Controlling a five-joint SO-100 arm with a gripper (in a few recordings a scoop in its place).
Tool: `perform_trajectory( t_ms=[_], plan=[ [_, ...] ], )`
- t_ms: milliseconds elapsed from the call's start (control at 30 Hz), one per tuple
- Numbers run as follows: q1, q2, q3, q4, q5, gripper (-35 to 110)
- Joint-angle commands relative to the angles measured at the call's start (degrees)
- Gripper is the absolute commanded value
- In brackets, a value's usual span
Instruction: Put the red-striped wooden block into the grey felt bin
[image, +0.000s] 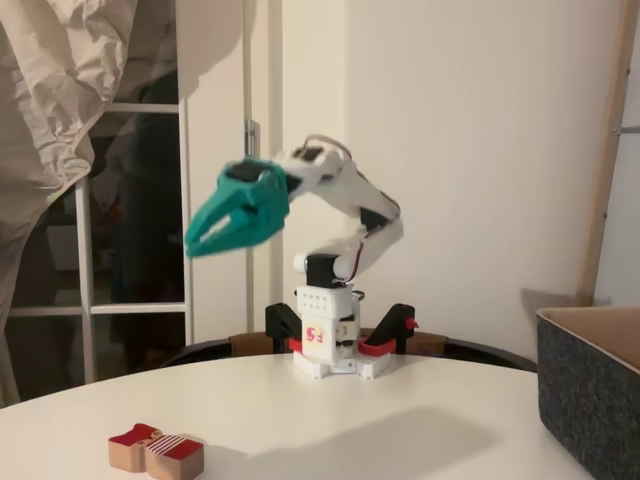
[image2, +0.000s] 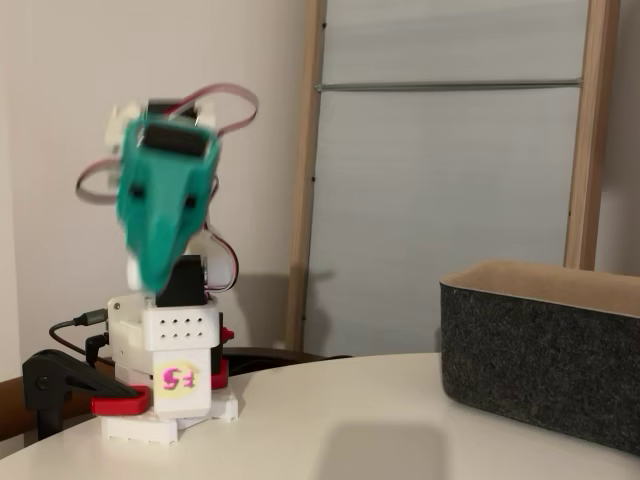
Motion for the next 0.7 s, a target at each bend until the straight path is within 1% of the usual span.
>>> perform_trajectory(
  t_ms=[0, 200, 367, 467, 533, 667],
  plan=[
    [-2.29, -9.58, -9.05, -0.97, 0.88, 6],
    [-4.48, -26.28, -17.84, -0.97, -6.94, 13],
    [-5.27, -37.62, -19.78, -0.79, -14.59, 22],
    [-5.27, -42.71, -19.95, -0.26, -18.02, 24],
    [-5.27, -45.44, -20.48, 2.29, -19.51, 27],
    [-5.27, -48.52, -24.52, 14.41, -21.36, 32]
  ],
)
